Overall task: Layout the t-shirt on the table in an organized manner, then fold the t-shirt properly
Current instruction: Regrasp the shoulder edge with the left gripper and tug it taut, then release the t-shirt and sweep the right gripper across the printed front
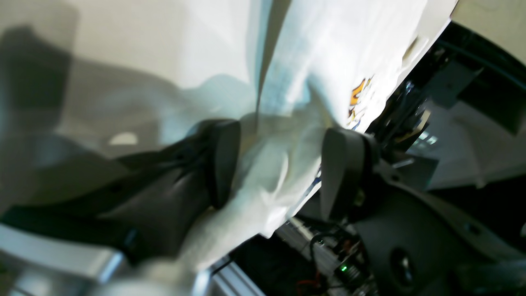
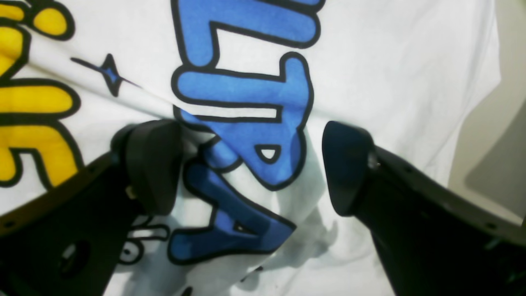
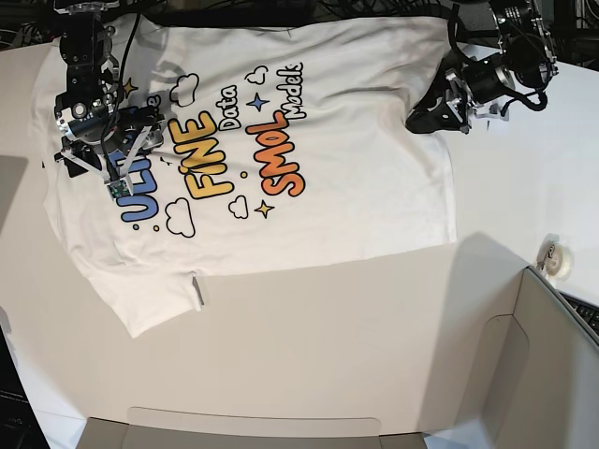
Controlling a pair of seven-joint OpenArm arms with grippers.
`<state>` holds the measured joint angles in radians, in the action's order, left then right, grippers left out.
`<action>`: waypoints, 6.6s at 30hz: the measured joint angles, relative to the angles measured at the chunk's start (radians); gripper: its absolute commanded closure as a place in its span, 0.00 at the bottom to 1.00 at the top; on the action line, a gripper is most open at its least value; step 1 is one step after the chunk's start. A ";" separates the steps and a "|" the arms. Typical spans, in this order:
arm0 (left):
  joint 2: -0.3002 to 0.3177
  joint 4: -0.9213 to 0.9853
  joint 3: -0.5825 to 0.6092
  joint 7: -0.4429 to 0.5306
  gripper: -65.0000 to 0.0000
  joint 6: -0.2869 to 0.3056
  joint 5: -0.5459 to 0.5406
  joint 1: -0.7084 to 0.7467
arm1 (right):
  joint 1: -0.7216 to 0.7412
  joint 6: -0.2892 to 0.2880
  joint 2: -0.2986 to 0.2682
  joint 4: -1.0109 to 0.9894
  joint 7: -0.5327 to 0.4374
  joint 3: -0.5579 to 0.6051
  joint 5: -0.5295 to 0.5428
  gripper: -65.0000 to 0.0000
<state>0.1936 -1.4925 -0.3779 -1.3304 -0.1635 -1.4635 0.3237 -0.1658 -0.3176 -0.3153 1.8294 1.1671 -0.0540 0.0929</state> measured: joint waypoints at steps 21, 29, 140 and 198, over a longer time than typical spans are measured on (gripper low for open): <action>-0.040 0.009 0.000 0.004 0.25 0.059 -0.011 -0.061 | 0.000 0.000 0.001 0.000 -0.001 0.000 -0.001 0.20; -0.077 0.009 0.000 -0.012 0.25 0.059 0.021 -0.089 | 0.000 0.000 0.001 0.000 0.000 0.000 -0.001 0.20; 0.154 -0.472 0.324 0.105 0.99 0.305 0.460 0.273 | 0.649 -0.003 0.458 -0.570 -0.098 0.711 0.088 0.88; 0.181 -0.559 0.505 0.113 0.99 0.071 0.854 0.308 | 0.777 0.152 0.454 -0.940 -0.869 0.976 0.090 0.88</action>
<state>0.3744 -2.0514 0.1268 -1.2171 -0.0929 -0.6098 0.6319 0.6117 -0.1654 0.1383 0.8890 0.2977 0.9218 0.1825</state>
